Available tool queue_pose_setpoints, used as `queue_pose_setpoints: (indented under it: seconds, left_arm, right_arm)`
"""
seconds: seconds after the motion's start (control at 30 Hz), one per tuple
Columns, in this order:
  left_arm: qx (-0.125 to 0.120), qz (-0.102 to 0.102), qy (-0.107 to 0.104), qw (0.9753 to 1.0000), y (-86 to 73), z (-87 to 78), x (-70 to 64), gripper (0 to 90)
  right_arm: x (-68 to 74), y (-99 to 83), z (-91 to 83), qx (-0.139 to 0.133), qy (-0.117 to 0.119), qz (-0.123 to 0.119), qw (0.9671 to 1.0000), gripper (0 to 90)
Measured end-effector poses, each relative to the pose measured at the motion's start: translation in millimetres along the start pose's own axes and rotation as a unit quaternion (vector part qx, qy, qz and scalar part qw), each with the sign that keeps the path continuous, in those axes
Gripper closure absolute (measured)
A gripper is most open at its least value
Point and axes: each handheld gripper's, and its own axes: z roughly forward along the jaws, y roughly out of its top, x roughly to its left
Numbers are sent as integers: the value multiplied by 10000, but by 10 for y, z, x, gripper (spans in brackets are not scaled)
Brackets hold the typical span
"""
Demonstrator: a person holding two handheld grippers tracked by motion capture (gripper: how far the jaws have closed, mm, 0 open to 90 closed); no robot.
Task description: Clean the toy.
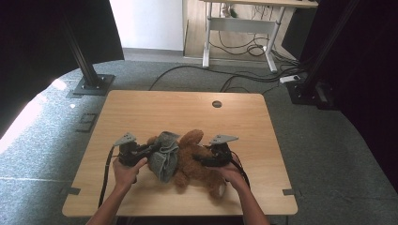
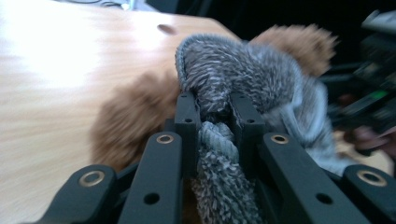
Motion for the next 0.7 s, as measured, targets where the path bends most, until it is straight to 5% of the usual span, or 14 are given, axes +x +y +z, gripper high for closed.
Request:
queue_pose_setpoints:
  seconds: [0.2,0.37,0.53,0.6,0.7]
  left_arm:
    - [31,137,-341,9993,268,164,-221,751]
    - [156,16,-164,9997,433,402,-248,747]
    - [626,-78,166,9979,281,574,-140,747]
    - [528,-227,224,9981,191,489,-33,748]
    - [422,-182,337,9984,119,368,18,750]
  right_arm:
    - [100,-132,-59,-331,-45,-279,9991,484]
    - [185,-191,-96,-418,-135,-467,9979,499]
    - [207,-217,-113,-440,-126,-532,9975,506]
    - [201,-221,-110,-456,-70,-515,9976,511]
    - [213,-220,-105,-458,-45,-495,9977,514]
